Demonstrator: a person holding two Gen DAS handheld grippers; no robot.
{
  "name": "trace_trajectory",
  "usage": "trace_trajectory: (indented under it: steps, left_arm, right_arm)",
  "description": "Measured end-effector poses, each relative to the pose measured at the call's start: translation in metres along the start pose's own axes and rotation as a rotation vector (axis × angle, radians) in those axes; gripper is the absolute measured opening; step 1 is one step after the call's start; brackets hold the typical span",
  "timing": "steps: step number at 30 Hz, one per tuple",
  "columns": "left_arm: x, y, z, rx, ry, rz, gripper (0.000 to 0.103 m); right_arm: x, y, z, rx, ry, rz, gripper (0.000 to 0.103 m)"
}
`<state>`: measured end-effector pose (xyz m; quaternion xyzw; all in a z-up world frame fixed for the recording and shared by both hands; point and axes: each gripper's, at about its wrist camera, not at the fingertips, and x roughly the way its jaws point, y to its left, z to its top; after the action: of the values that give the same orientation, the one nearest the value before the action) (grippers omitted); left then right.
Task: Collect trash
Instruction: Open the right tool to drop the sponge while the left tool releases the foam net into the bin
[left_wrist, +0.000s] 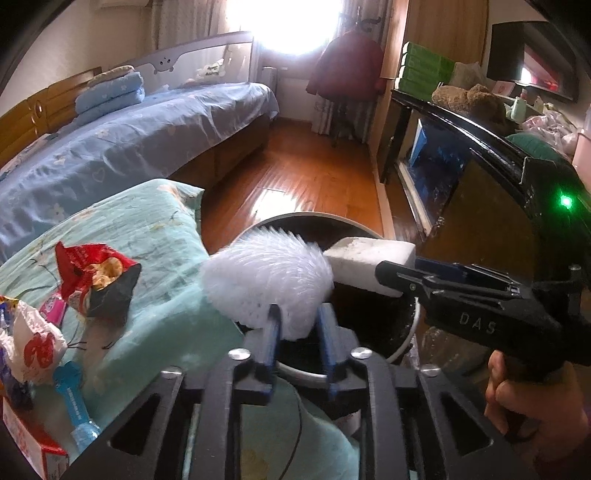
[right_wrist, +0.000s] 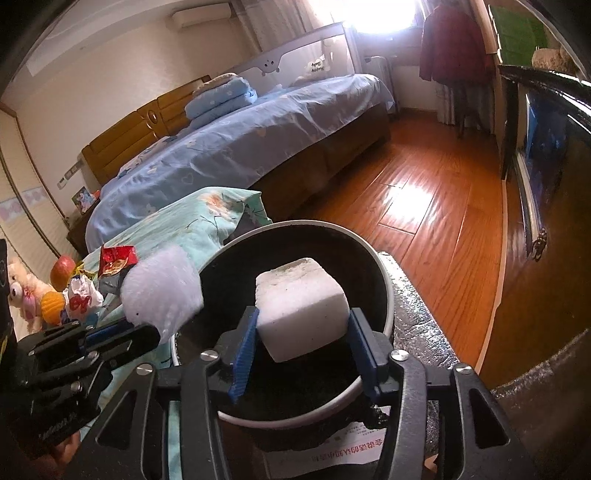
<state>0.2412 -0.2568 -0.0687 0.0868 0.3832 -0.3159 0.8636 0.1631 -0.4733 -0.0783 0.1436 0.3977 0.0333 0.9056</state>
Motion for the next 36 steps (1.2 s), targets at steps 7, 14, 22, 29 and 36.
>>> trace_trajectory:
  steps: [7,14,22,29,36]
  left_arm:
    - [-0.02,0.014,-0.017,-0.068,-0.02,0.053,0.066]
    - [-0.055,0.035,-0.046,-0.161,-0.039,0.101,0.069]
    - [-0.101,0.053,-0.092,-0.245,-0.054,0.166,0.069]
    - [-0.132,0.062,-0.123,-0.307,-0.053,0.207,0.069]
    - [-0.164,0.074,-0.145,-0.366,-0.057,0.313,0.069]
  right_arm:
    - [-0.004,0.001,-0.001,0.017,-0.01,0.013,0.079]
    - [-0.013,0.025,-0.008,0.001,-0.018,0.061,0.088]
    - [-0.015,0.07,-0.023,-0.059,-0.01,0.128,0.088]
    - [-0.009,0.105,-0.038,-0.088,0.03,0.187,0.088]
    - [-0.009,0.134,-0.043,-0.125,0.037,0.227,0.088]
